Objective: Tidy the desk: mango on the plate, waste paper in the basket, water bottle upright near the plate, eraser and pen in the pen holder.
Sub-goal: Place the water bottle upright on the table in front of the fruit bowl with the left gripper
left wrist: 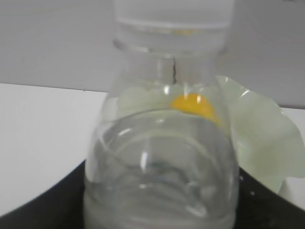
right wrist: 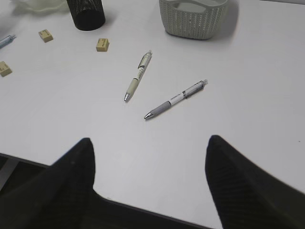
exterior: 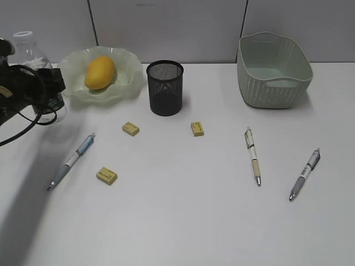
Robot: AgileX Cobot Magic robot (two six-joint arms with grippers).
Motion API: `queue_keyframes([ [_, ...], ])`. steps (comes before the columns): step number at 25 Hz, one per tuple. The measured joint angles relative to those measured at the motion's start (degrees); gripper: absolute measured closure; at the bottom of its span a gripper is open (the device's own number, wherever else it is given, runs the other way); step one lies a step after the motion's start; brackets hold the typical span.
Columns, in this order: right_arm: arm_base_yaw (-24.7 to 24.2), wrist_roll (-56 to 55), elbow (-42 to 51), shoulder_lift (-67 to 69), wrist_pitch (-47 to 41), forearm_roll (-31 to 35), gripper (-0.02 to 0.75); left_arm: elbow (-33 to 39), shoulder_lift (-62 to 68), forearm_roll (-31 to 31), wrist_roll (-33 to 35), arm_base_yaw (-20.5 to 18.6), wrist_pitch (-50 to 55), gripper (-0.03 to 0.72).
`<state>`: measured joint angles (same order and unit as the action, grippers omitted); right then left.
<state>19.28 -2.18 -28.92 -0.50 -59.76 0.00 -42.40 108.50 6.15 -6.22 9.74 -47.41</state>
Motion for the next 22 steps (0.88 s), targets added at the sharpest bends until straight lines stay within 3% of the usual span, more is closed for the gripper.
queue_keyframes([
  [10,0.0,0.0,0.0,0.0,0.0,0.0,0.17,0.0,9.1,0.7,0.0,-0.2,-13.9,0.184],
  [19,0.0,0.0,0.0,1.8,0.0,0.0,0.17,0.0,12.3,0.5,0.0,-0.5,-18.0,0.184],
  [22,0.0,0.0,0.0,2.1,0.0,0.0,0.17,-0.1,12.3,0.4,0.0,-0.5,-17.9,0.152],
])
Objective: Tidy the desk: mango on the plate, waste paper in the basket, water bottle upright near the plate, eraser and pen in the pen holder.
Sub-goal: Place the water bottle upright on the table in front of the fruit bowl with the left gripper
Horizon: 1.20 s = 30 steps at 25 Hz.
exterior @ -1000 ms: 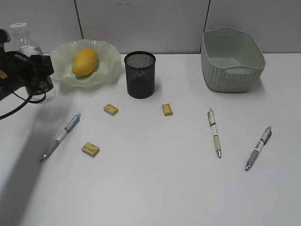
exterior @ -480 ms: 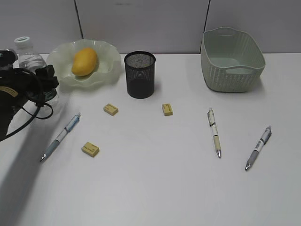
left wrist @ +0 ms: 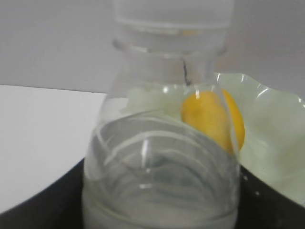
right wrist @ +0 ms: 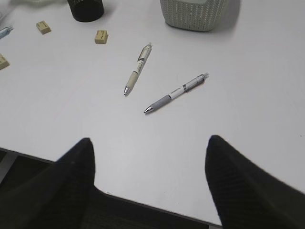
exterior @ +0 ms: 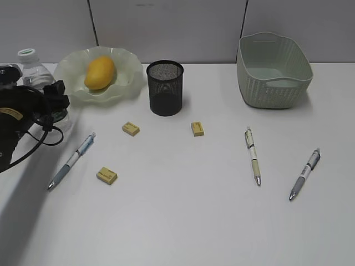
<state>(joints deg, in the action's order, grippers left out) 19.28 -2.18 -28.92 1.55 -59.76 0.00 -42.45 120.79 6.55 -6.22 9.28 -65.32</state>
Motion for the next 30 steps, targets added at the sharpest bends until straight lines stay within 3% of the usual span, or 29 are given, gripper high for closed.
queue_keyframes([
  [6,0.0,0.0,0.0,0.0,0.0,0.0,0.17,0.0,-0.1,-0.4,0.0,0.0,1.1,0.087],
  [12,0.0,0.0,0.0,0.0,0.0,0.0,0.17,3.4,-1.2,-0.7,0.0,0.0,1.8,0.082],
  [22,0.0,0.0,0.0,0.0,0.0,0.0,0.17,12.8,-7.1,-7.5,0.0,0.0,5.5,0.082],
  [26,0.0,0.0,0.0,0.0,0.0,0.0,0.17,15.8,-12.8,-7.6,0.0,0.0,12.4,0.089],
  [30,0.0,0.0,0.0,0.0,0.0,0.0,0.17,15.9,-23.2,-8.1,0.0,0.0,28.0,0.09],
])
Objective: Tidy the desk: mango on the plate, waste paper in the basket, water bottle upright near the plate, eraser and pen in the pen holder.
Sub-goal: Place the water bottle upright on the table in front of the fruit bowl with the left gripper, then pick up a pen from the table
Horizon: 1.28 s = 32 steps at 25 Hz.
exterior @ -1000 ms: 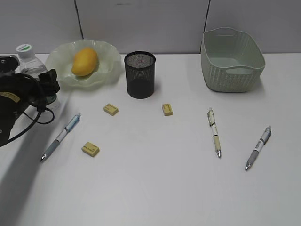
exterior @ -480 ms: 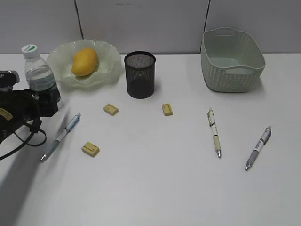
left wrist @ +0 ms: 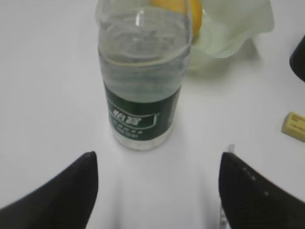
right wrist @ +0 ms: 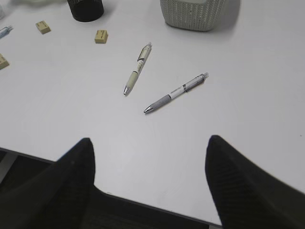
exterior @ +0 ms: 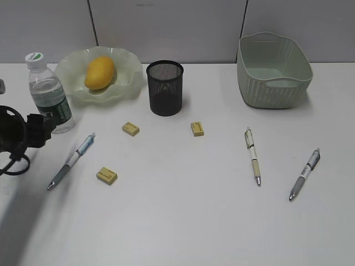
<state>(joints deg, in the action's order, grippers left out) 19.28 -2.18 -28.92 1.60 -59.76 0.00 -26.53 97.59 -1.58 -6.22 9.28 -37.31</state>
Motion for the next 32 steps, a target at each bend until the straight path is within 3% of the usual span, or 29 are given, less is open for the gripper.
queue_keyframes([
  [8,0.0,0.0,0.0,0.0,0.1,0.0,0.17,-10.8,-17.8,-4.0,0.0,0.0,49.7,0.095],
  [16,0.0,-0.1,0.0,0.0,0.0,0.0,0.17,-22.9,-20.4,-2.2,0.3,0.0,89.8,0.099],
  [22,0.0,-0.1,0.0,0.0,0.0,0.0,0.17,-23.9,-22.4,-1.2,0.7,0.0,102.1,0.106],
  [32,0.0,-0.1,0.0,0.0,0.1,0.0,0.17,-23.7,-38.2,2.3,2.3,0.0,104.0,0.153],
])
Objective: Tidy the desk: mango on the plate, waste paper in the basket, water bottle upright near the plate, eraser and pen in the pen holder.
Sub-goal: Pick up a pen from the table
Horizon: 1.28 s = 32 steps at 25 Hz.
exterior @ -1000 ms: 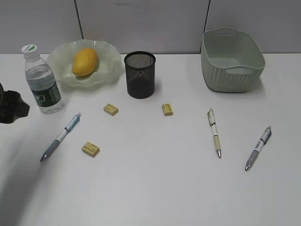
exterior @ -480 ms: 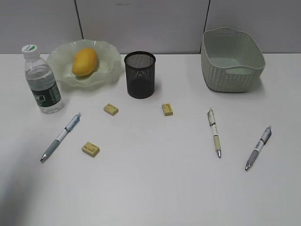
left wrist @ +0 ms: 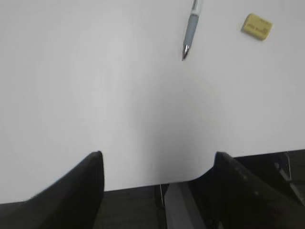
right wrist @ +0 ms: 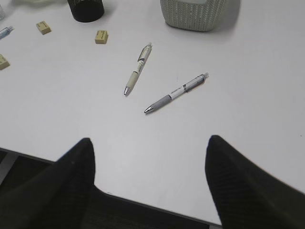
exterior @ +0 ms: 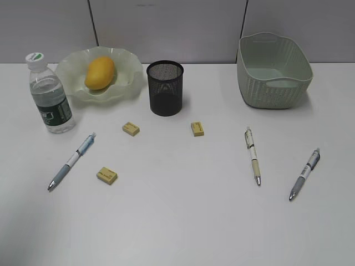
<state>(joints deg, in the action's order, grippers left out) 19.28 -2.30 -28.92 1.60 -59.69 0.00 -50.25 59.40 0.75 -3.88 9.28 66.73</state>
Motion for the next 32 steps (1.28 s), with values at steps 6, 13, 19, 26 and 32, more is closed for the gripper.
queue_keyframes([
  [6,0.0,0.0,0.0,0.0,0.0,0.0,0.17,6.3,-17.8,0.1,0.9,0.0,-4.2,0.155],
  [13,0.0,0.0,0.0,0.0,0.0,0.0,0.17,15.3,-34.6,0.3,1.8,0.0,-4.8,0.155],
  [19,0.0,-0.1,0.0,0.0,0.0,0.0,0.17,18.0,-44.5,0.6,3.9,0.0,-5.0,0.155],
  [26,0.0,0.0,0.0,0.0,0.0,0.0,0.171,20.0,-47.8,0.7,4.5,0.0,-5.2,0.155],
  [32,0.0,0.0,0.0,1.7,0.0,0.0,0.171,20.1,-47.8,2.8,7.2,0.0,-5.3,0.155],
])
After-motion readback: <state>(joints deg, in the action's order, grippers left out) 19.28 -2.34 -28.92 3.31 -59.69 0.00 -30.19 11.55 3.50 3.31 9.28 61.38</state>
